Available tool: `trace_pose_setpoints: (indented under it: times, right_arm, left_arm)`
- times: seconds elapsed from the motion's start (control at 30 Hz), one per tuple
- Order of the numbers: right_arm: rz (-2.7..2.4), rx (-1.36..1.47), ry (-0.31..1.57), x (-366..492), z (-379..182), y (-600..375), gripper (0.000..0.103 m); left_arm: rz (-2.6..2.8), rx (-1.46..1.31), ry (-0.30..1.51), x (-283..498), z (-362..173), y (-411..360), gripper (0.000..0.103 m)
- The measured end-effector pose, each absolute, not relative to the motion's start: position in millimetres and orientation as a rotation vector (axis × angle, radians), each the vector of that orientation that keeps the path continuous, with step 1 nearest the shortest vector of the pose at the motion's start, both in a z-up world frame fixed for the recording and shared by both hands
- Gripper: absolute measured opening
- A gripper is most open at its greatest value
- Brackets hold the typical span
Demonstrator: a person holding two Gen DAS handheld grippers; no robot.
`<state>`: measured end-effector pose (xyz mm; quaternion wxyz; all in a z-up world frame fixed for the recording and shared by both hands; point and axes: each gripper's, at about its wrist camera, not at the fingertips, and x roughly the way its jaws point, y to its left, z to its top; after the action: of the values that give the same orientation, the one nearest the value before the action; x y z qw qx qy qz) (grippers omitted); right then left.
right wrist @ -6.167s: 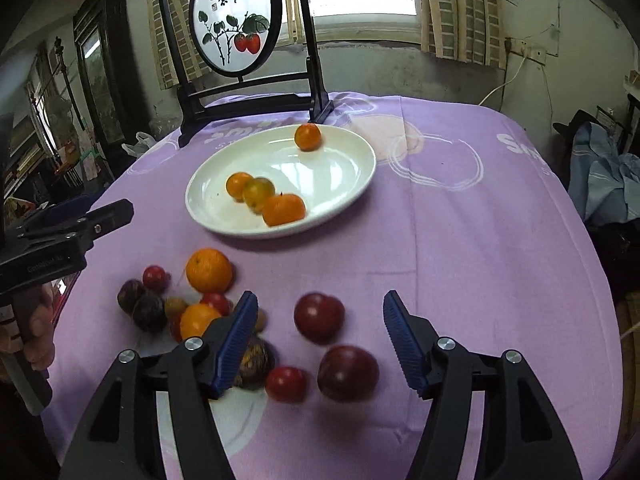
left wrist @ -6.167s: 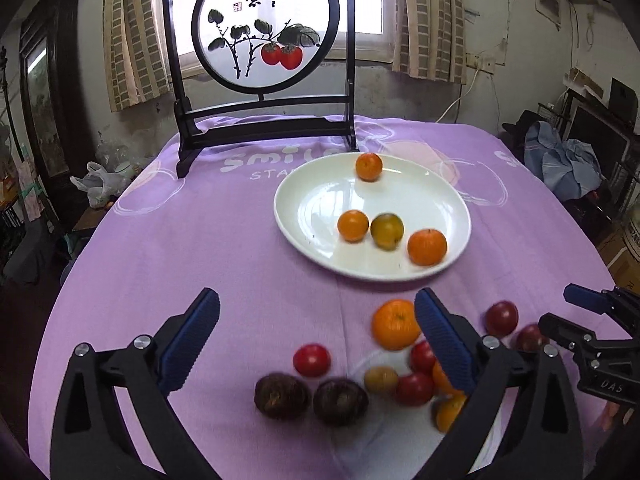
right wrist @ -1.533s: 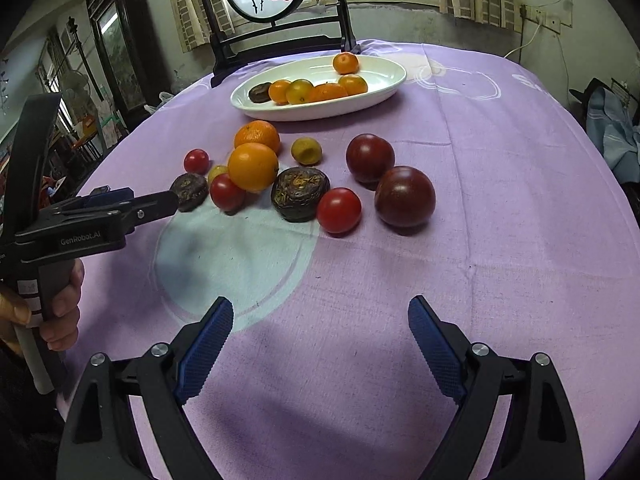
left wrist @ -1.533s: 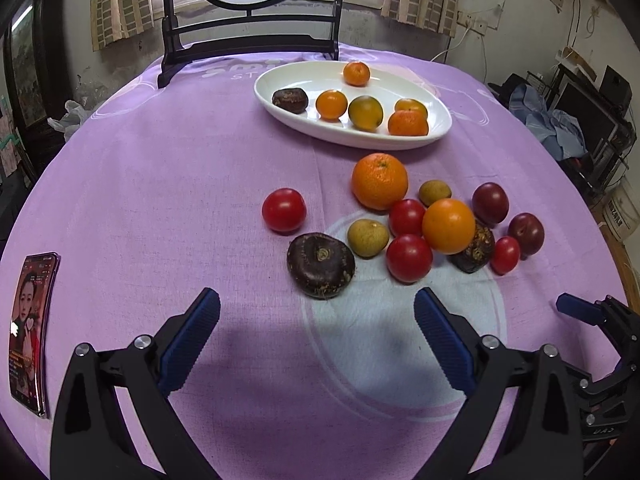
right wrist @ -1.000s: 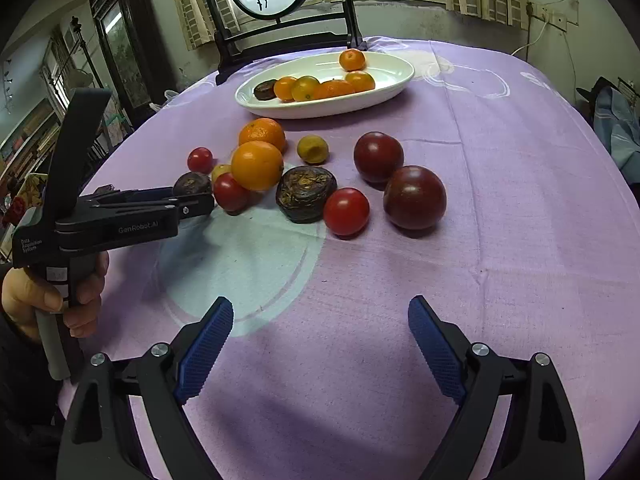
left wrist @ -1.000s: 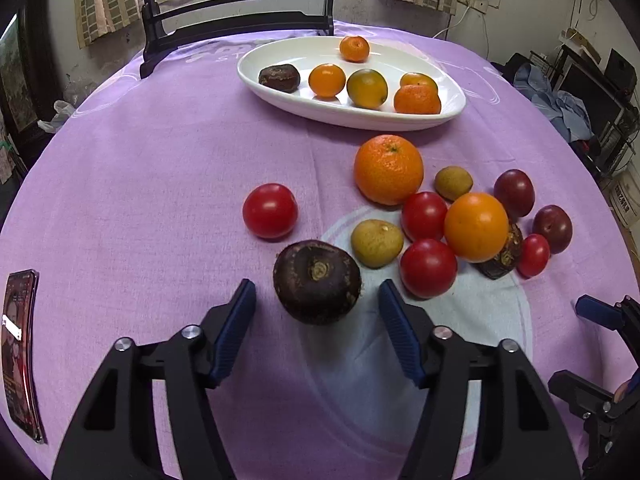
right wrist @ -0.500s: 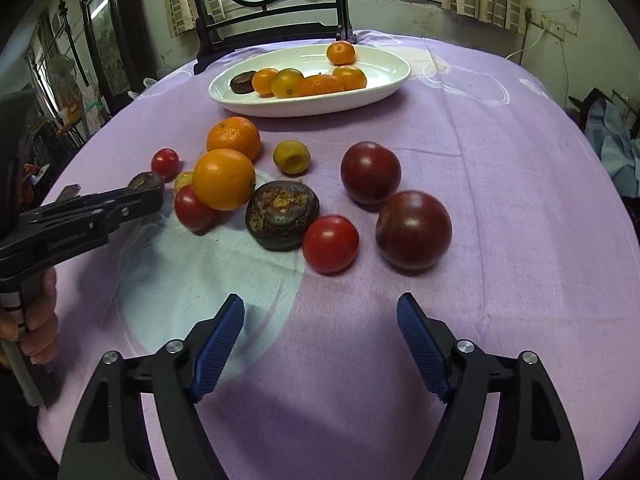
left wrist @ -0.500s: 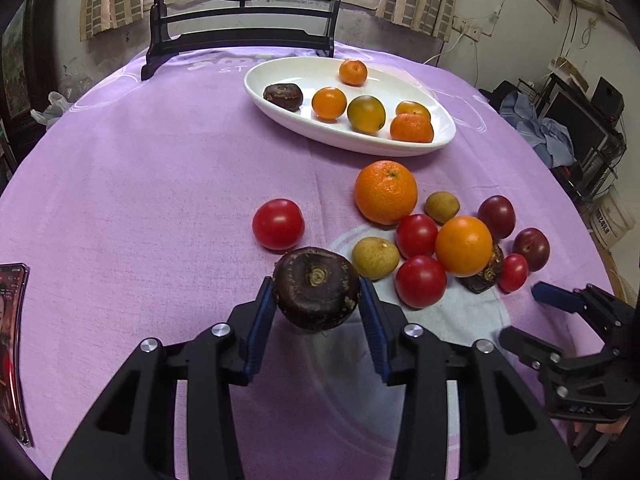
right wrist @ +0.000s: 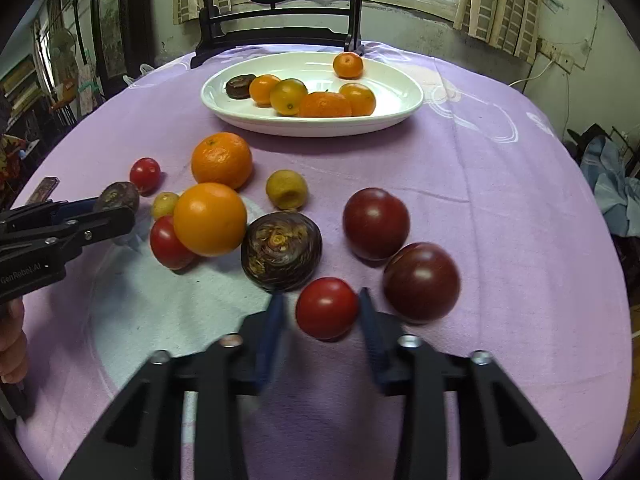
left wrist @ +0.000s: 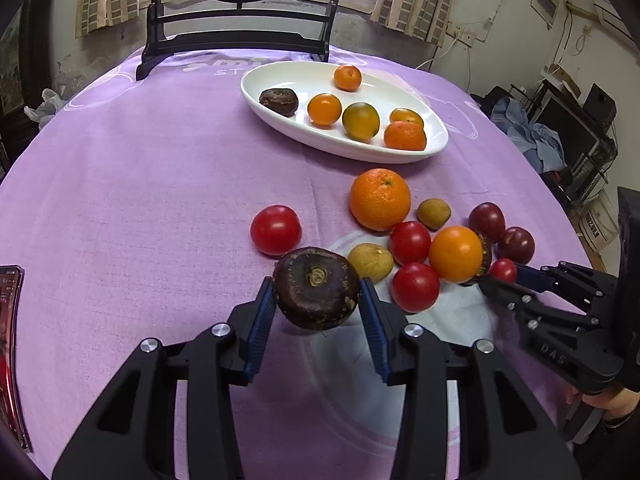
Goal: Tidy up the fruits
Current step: 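Grasp another dark brown fruit with the left tool while the right tool grasps a red cherry tomato, then carry both fruits onto the white plate and open both tools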
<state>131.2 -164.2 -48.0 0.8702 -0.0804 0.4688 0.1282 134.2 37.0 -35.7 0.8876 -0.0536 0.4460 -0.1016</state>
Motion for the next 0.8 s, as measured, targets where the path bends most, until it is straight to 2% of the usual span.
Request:
trace_pose_setpoints:
  times: [0.2, 0.43, 0.6, 0.8]
  right_arm:
    - [0.29, -0.141, 0.955, 115.3, -39.9, -172.0, 0.028]
    - [0.334, -0.091, 0.853, 104.4, -1.9, -179.6, 0.028]
    - [0.359, -0.082, 0.76, 123.8, 30.6, -172.3, 0.028]
    - [0.373, -0.105, 0.743, 171.9, 42.9, -153.6, 0.028]
  left_arm:
    - [-0.196, -0.118, 0.933, 131.6, -32.5, 40.5, 0.041]
    - [-0.25, -0.061, 0.855, 125.3, 8.9, 30.5, 0.041]
    - [-0.252, -0.045, 0.795, 146.6, 43.0, 21.8, 0.041]
    - [-0.201, -0.061, 0.774, 201.6, 60.1, 15.1, 0.041]
